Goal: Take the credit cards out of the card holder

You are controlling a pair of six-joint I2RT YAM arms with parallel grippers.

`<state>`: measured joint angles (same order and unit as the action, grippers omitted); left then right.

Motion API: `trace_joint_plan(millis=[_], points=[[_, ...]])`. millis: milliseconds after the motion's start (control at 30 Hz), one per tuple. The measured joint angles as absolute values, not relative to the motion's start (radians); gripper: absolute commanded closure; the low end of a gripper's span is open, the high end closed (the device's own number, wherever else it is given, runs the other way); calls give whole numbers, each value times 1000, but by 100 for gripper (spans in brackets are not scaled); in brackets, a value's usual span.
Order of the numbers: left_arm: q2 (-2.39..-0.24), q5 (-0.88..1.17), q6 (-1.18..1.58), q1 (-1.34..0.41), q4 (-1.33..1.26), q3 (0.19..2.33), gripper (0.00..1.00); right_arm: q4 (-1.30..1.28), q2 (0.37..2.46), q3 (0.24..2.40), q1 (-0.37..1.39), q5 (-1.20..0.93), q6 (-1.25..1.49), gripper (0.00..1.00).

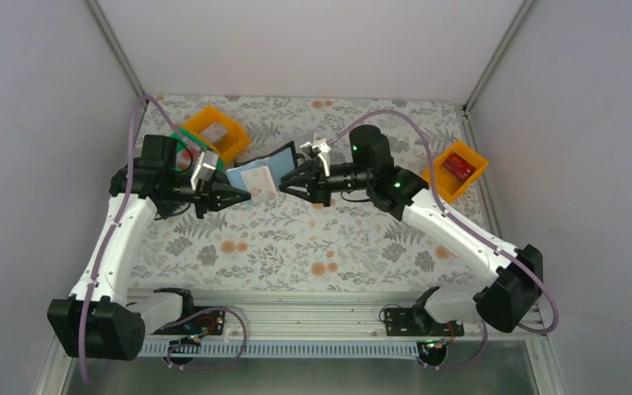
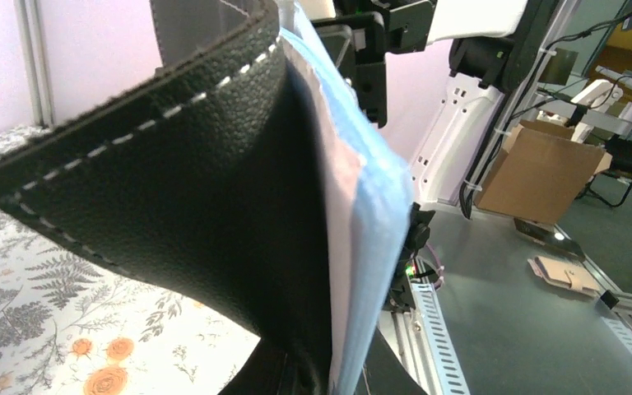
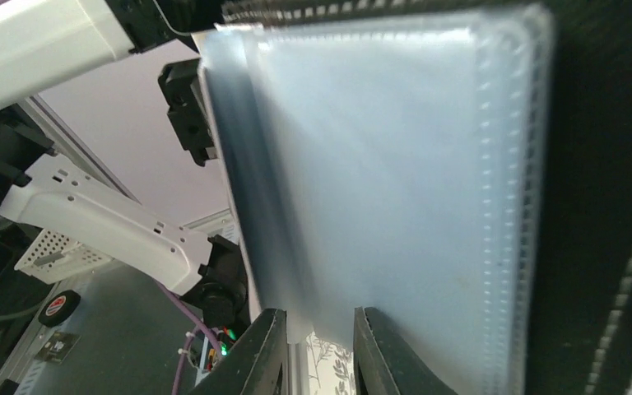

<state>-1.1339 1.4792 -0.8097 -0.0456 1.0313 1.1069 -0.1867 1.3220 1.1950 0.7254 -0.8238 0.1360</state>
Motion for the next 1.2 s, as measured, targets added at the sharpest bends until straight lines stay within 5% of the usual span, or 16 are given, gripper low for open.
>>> trace_joint_plan(millis=[433,933,1100,1200], points=[[-1134,1501,-870,-41,1078,1107,98,-215,1354,1222,758,-840,51,81],[-1140,1506,-920,-41,1111,1107,98,-223,1342,1234,755,-894,25,68],[-1140,1506,-928,-40,1117,1107,98,-221,1391,1244,759,-926,22,95],[-1141,1505,-929,-40,1117,1107,97,-220,1393,1244,760,-939,20,96]])
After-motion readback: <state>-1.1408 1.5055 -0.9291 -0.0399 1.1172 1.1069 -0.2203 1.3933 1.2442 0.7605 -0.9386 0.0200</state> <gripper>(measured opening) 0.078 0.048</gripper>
